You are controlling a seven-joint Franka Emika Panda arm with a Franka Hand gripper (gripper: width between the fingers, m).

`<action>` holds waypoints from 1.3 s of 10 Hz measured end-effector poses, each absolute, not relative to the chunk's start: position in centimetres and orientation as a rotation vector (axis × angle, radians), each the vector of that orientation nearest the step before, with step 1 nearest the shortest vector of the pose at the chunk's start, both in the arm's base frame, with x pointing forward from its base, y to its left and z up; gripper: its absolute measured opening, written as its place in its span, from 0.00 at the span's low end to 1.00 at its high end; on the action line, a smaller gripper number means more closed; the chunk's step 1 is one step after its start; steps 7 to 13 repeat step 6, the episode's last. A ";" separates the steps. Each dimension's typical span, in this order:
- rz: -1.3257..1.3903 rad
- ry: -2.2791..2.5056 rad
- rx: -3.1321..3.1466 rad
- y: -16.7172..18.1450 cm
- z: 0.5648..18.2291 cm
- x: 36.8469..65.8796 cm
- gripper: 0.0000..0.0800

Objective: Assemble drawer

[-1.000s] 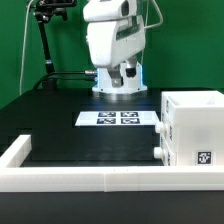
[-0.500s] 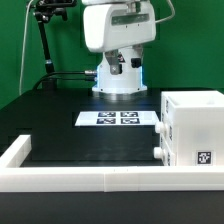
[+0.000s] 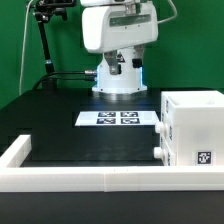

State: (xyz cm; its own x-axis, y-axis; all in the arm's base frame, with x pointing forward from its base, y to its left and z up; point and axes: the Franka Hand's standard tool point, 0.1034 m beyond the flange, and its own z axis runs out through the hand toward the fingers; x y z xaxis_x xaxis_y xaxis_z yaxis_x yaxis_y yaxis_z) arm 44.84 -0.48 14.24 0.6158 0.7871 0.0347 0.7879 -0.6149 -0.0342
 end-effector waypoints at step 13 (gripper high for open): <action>-0.021 -1.343 -2.791 -0.1 13.9 44.2 0.81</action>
Offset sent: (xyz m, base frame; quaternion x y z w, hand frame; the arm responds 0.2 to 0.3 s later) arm 0.0000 0.0000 0.0000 0.0000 0.0000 0.0000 1.0000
